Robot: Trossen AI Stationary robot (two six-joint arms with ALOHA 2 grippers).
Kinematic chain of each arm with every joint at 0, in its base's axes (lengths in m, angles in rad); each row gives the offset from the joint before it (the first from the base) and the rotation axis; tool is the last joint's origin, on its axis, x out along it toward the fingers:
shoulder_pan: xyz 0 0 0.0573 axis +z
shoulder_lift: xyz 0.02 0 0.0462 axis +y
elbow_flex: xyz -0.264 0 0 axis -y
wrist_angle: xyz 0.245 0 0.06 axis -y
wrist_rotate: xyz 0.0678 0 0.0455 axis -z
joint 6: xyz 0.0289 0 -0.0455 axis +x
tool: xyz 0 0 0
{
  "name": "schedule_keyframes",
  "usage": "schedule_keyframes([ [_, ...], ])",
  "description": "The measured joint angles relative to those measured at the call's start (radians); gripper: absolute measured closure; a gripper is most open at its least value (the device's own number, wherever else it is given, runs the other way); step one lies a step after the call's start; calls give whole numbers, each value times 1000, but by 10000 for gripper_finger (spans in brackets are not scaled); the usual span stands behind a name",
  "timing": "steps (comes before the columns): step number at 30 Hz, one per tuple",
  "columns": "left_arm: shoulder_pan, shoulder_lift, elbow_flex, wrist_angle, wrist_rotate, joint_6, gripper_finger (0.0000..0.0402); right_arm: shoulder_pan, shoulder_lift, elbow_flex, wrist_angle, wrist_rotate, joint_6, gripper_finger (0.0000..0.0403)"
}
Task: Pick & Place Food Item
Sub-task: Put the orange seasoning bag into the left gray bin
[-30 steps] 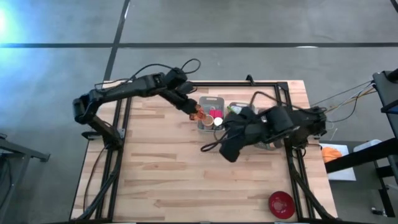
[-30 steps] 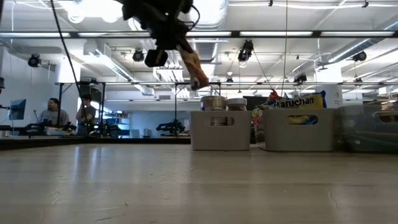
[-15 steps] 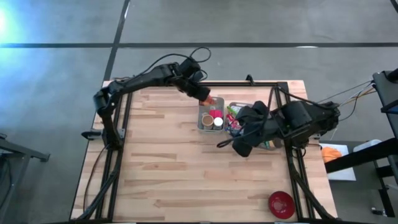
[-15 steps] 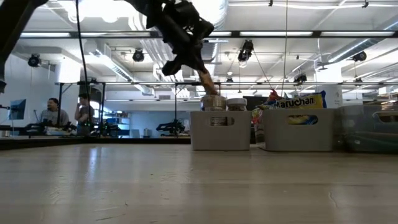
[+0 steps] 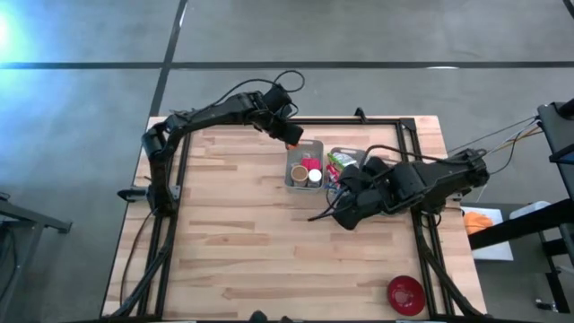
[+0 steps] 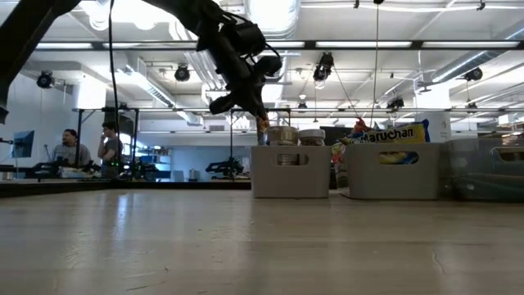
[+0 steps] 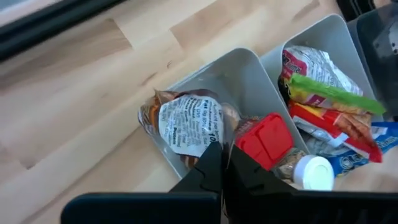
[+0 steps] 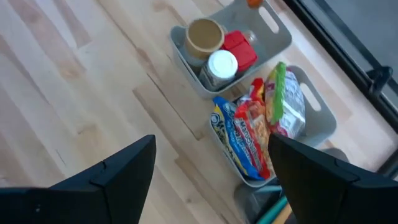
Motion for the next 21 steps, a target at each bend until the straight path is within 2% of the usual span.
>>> schedule_keyframes([
  [8, -3, 3, -6, 4, -19, 46, 401, 1, -46, -68, 1, -2, 71, 94],
  [21, -60, 5, -11, 20, -11, 35, 401, 2, -59, -55, 4, -1, 69, 94],
])
